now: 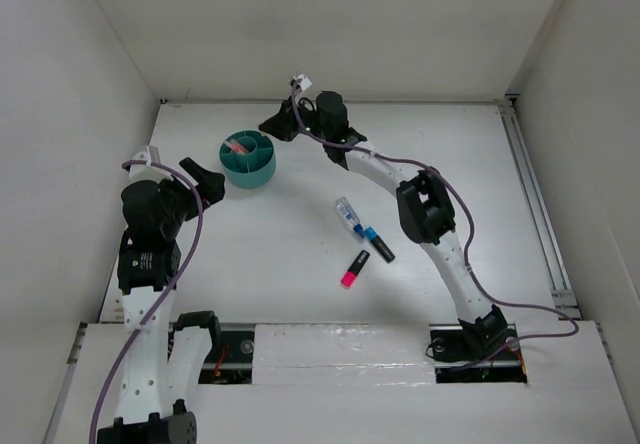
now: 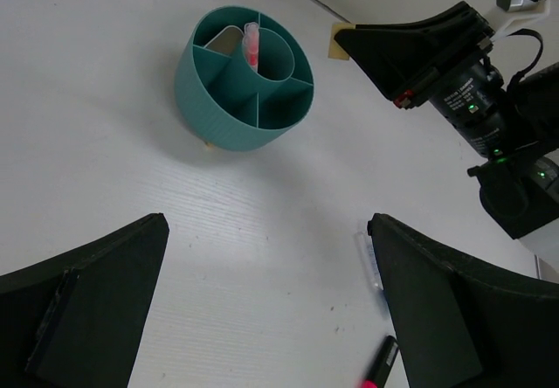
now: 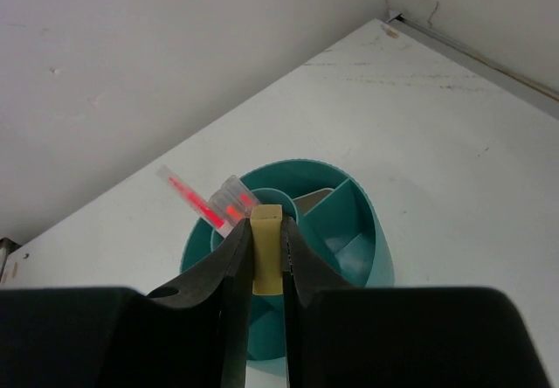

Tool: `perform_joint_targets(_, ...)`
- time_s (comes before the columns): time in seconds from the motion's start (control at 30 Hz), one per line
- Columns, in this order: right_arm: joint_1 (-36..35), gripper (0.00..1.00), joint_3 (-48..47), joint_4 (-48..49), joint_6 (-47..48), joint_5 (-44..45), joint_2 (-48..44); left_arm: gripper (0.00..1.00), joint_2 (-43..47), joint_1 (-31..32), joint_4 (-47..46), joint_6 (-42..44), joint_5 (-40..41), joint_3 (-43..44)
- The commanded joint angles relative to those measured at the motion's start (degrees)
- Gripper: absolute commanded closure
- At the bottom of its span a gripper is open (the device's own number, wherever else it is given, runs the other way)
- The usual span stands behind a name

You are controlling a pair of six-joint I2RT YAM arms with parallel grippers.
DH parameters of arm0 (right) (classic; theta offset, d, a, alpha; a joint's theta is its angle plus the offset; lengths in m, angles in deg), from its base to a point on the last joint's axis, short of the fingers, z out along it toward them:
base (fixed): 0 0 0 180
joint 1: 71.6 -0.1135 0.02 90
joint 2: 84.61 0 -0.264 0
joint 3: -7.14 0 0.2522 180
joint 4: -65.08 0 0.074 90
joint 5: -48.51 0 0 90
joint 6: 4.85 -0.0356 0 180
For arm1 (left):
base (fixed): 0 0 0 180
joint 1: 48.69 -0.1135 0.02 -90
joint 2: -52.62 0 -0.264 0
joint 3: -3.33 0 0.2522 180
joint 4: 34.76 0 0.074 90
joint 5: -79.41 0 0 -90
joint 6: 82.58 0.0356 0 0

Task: Sort the stationery into containers
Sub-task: Place the stationery in the storage box.

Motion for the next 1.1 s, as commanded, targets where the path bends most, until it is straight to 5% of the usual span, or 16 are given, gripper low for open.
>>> perform_joint_targets(0.0, -0.3, 1.00, -3.7, 7.5, -3.6, 0.2, 2.2, 0.00, 0.2, 0.1, -2.4, 0.8, -0.7, -0.1)
perform_joint_targets(0.33, -0.3, 1.00, -12.7, 5.8, -4.9, 2.5, 7.0, 0.00, 1.9, 0.1, -2.9, 1.3, -1.8, -0.1)
perform_joint_targets(1.07, 0.2, 0.95, -16.9, 1.3, -4.9, 1.2, 14.1, 0.00, 2.4, 0.1, -2.9, 1.3, -2.3, -0.6)
